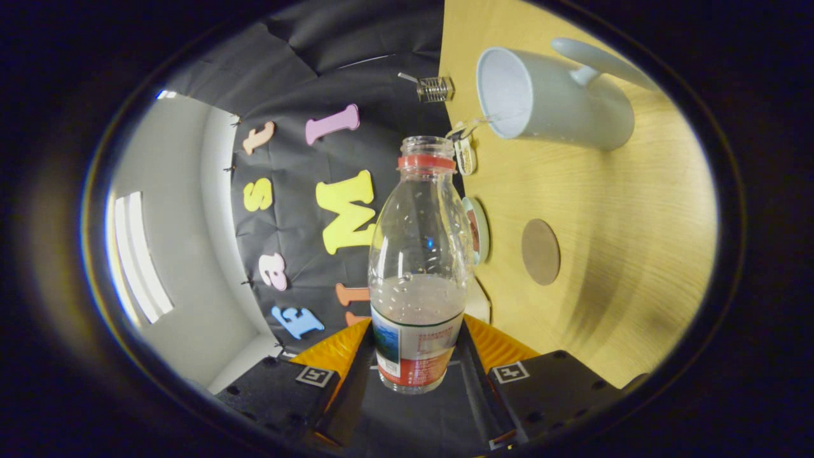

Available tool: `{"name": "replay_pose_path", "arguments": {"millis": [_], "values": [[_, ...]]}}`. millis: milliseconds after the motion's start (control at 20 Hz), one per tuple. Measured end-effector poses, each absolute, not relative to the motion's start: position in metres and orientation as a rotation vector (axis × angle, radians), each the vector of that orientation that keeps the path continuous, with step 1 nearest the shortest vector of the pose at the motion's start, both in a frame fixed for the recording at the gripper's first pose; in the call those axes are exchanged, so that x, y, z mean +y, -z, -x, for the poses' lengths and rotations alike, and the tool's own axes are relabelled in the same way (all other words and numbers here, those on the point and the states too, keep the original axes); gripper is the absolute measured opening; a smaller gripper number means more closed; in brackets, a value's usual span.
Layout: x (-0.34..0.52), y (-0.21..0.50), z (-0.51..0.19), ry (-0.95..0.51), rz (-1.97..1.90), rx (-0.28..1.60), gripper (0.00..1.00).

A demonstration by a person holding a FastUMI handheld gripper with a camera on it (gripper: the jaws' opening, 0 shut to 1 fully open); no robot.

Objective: Take the bottle from table, then pour the juice into the cup, finally place the bottle on the coaster

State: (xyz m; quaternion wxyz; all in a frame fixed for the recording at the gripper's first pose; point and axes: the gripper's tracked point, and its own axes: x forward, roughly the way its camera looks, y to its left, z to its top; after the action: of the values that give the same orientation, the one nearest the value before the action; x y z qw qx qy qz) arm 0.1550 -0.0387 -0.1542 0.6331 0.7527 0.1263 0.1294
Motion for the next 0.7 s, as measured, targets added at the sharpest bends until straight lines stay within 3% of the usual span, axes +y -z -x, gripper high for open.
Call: {"name": "replay_pose_path", "arguments": {"millis": [700], "values": [[-0.042,0.128,-0.154,-0.292,-1.835,0.268,0.75]]}}
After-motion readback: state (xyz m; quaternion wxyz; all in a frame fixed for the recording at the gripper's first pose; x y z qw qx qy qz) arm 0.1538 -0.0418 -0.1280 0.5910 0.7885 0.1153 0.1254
